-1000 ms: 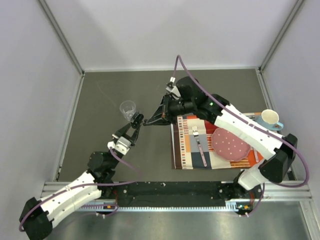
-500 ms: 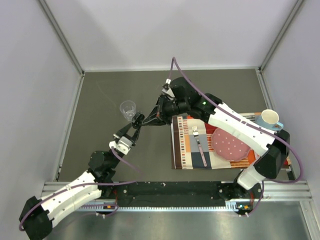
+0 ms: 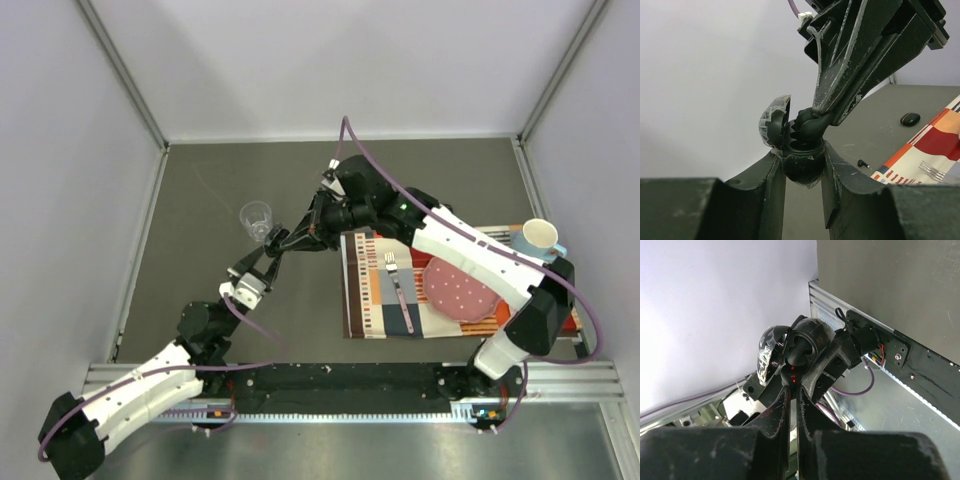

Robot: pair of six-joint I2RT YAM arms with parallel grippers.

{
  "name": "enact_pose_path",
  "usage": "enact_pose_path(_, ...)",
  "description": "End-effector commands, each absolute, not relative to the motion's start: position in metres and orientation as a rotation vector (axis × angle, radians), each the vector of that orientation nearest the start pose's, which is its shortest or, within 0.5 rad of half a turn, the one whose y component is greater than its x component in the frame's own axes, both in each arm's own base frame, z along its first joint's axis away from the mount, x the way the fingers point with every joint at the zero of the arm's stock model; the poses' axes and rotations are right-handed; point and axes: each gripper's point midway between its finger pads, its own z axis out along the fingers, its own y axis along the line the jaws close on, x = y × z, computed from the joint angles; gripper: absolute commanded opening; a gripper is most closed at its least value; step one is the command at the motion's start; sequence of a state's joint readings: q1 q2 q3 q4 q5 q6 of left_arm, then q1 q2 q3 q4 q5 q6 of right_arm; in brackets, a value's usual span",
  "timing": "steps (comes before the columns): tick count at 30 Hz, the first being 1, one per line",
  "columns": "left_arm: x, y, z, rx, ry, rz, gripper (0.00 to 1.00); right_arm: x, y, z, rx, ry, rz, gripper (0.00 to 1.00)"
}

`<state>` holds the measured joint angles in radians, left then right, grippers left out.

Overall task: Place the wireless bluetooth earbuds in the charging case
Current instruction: Place the earbud in the charging case.

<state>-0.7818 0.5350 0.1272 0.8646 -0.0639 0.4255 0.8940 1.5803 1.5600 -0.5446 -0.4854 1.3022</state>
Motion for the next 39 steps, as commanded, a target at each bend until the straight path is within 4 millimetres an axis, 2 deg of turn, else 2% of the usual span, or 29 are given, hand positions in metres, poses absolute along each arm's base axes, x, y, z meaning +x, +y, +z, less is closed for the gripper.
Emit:
enact_pose_path(1, 0.213, -0.178, 0.307, 0.569, 0.875, -0.292, 0.00, 0.187, 0.427, 0.328, 0.168, 2.583, 1.642, 0.00)
enact_pose_path(17, 0.214, -0.179, 0.309, 0.572, 0.872, -0.291, 0.00, 0.191, 0.423, 0.316, 0.228, 2.560, 1.550, 0.00)
enact_pose_path(26, 0.216, -0.174, 0.314, 0.542, 0.868, -0.273, 0.00, 0.195, 0.414, 0.296, 0.313, 2.591, 1.444, 0.00)
enact_pose_path(36, 0.216, -0.169, 0.320, 0.518, 0.845, -0.250, 0.00, 0.197, 0.409, 0.295, 0.381, 2.579, 1.403, 0.00)
enact_pose_path(39, 0.216, -0.169, 0.321, 0.516, 0.843, -0.251, 0.00, 0.197, 0.410, 0.293, 0.381, 2.583, 1.401, 0.12)
